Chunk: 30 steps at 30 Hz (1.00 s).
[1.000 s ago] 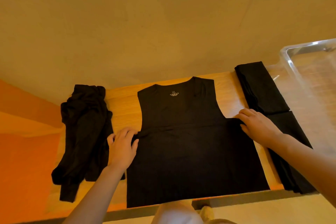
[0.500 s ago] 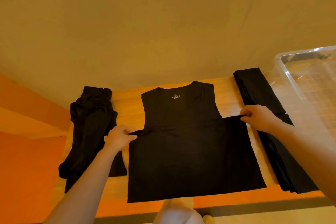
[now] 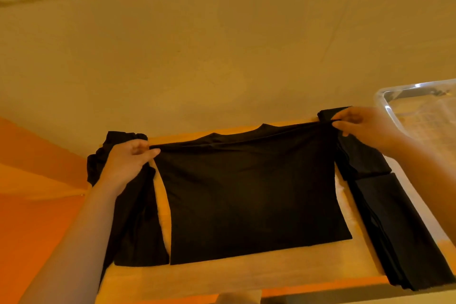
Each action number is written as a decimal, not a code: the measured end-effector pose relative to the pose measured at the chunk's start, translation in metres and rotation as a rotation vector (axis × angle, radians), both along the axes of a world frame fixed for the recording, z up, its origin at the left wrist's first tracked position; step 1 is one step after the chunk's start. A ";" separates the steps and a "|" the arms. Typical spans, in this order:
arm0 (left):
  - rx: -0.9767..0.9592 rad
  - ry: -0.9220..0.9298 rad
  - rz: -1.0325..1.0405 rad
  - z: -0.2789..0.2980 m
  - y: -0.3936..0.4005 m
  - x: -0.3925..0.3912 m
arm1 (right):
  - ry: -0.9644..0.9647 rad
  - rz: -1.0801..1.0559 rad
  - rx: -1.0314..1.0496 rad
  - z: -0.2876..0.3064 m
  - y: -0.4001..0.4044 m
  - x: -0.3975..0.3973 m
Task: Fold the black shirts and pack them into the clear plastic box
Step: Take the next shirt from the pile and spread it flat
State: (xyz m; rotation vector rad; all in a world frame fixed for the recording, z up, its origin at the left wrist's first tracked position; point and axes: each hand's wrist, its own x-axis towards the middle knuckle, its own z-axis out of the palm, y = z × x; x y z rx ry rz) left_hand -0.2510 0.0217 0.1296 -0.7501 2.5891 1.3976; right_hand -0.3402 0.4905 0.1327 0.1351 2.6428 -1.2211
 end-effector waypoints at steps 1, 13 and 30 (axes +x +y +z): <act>0.021 0.013 0.033 -0.005 -0.002 -0.012 | -0.005 -0.011 0.014 -0.004 -0.004 -0.012; -0.542 0.052 -0.148 -0.128 0.038 -0.074 | 0.160 0.131 0.440 -0.110 -0.068 -0.039; -0.825 -0.064 -0.562 -0.173 0.079 -0.079 | 0.096 0.320 0.704 -0.175 -0.113 -0.036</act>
